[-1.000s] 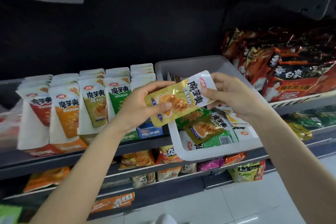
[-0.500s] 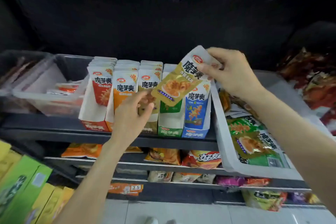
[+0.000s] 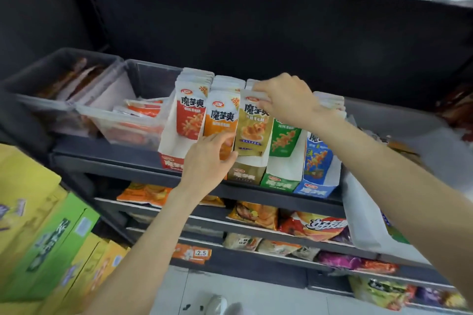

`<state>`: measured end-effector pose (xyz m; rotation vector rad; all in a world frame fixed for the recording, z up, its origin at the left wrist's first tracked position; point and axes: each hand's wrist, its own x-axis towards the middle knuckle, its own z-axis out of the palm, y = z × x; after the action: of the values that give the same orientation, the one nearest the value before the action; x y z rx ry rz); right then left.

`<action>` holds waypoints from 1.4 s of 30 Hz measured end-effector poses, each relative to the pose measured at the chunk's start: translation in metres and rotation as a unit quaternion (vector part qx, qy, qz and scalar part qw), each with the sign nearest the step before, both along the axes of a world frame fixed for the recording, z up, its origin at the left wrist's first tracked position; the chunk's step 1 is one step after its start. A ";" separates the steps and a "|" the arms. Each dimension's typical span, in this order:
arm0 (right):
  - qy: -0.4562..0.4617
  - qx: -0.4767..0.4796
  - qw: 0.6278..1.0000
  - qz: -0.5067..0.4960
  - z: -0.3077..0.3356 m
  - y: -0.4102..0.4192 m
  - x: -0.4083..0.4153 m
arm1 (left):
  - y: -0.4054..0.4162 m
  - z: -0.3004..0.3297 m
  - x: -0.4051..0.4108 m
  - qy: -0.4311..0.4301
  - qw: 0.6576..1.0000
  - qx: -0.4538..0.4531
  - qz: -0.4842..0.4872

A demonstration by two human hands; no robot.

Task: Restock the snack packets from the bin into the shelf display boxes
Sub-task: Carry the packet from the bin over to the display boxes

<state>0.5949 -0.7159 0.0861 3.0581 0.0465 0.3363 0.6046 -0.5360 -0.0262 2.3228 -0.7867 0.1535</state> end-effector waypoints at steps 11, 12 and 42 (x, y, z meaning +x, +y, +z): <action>-0.093 -0.060 0.994 -0.013 -0.040 -0.019 0.012 | 0.000 -0.002 0.005 -0.010 1.000 0.006 -0.019; -0.098 -0.047 0.994 -0.013 -0.040 -0.021 0.010 | 0.001 -0.001 0.005 -0.017 1.000 0.008 -0.016; 0.208 0.109 0.960 -0.154 -0.081 -0.223 -0.209 | -0.260 0.065 -0.040 -0.197 0.878 0.247 -0.358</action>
<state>0.3855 -0.9389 0.0052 3.2171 -0.4694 -0.3451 0.5644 -0.7958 0.0388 2.2889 -2.0415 0.1002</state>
